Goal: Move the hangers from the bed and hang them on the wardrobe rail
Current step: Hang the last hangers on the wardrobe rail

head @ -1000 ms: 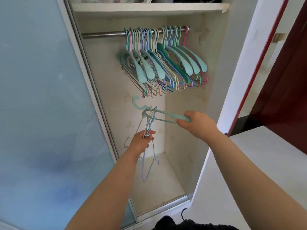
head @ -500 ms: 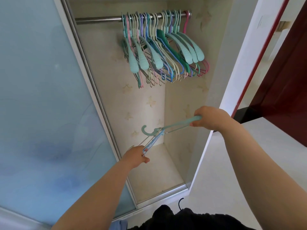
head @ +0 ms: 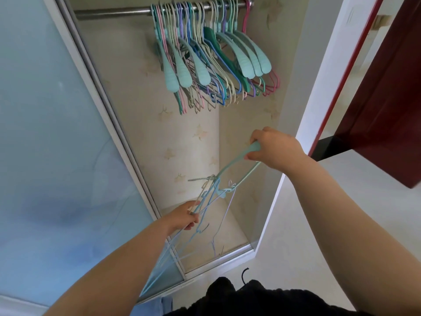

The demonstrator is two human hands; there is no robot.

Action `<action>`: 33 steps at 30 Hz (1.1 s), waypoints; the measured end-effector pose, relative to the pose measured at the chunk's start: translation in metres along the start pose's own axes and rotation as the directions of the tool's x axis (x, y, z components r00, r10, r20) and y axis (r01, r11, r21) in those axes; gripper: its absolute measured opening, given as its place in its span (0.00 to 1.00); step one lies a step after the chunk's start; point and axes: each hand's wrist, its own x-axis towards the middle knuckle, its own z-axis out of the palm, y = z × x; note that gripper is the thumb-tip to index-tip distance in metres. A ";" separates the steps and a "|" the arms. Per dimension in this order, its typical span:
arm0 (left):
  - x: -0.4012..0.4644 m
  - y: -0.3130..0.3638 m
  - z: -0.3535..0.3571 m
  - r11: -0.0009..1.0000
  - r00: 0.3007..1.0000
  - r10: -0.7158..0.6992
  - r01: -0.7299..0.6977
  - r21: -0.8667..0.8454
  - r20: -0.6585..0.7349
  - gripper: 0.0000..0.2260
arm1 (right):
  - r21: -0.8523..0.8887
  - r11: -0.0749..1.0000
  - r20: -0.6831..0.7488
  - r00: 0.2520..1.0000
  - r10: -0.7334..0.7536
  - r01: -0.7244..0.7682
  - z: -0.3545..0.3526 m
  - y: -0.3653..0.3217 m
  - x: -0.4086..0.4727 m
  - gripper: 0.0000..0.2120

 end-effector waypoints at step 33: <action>0.010 -0.022 -0.016 0.986 0.956 0.107 -0.067 0.151 -0.275 0.16 | 0.037 0.999 0.111 0.994 0.021 -0.026 0.024 0.014 0.020 0.16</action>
